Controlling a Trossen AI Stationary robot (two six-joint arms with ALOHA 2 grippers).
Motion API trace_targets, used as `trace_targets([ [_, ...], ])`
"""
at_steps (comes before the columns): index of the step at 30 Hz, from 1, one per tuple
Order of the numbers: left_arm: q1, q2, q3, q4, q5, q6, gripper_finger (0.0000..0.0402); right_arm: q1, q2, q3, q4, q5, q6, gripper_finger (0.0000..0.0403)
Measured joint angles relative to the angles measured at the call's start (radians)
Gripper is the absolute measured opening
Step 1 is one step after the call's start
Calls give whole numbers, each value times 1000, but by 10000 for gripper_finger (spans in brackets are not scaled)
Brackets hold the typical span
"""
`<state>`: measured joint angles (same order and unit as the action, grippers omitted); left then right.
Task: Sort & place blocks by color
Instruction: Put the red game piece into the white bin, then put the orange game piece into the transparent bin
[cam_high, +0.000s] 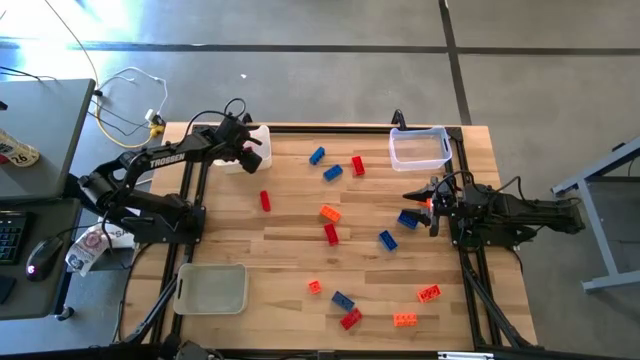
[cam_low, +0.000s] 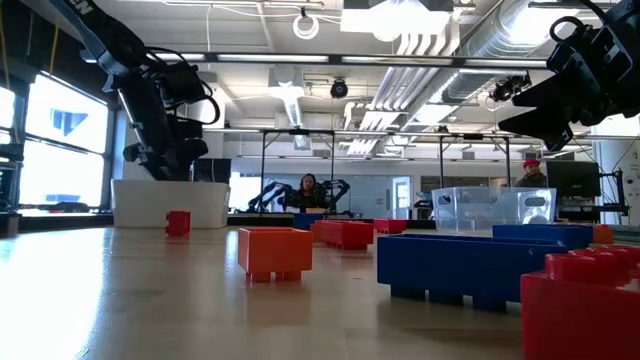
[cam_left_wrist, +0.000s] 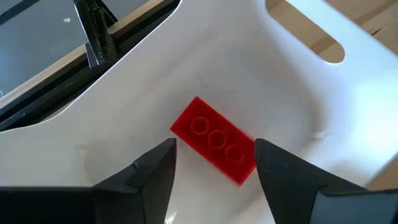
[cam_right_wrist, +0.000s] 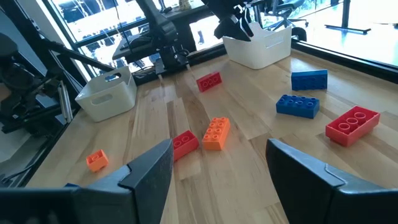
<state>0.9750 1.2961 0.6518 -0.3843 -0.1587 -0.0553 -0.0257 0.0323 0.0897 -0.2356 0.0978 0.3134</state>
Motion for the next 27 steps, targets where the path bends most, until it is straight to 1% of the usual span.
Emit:
trace_targets([
  [6, 0, -8, 8, -9, 1, -3, 209, 0, 0, 0, 0, 0, 0, 243],
  [12, 0, -24, 119, -133, 10, -4, 209, 0, 0, 0, 0, 0, 0, 243],
  [17, -10, -25, 211, -202, 105, -2, 209, 0, 0, 0, 0, 0, -6, 243],
  [22, -51, -25, 257, -203, 228, -1, 209, 0, 0, -1, 6, 3, -114, 243],
  [27, -118, -25, 273, -202, 339, 1, 209, 0, 0, -1, 109, 5, -69, 243],
])
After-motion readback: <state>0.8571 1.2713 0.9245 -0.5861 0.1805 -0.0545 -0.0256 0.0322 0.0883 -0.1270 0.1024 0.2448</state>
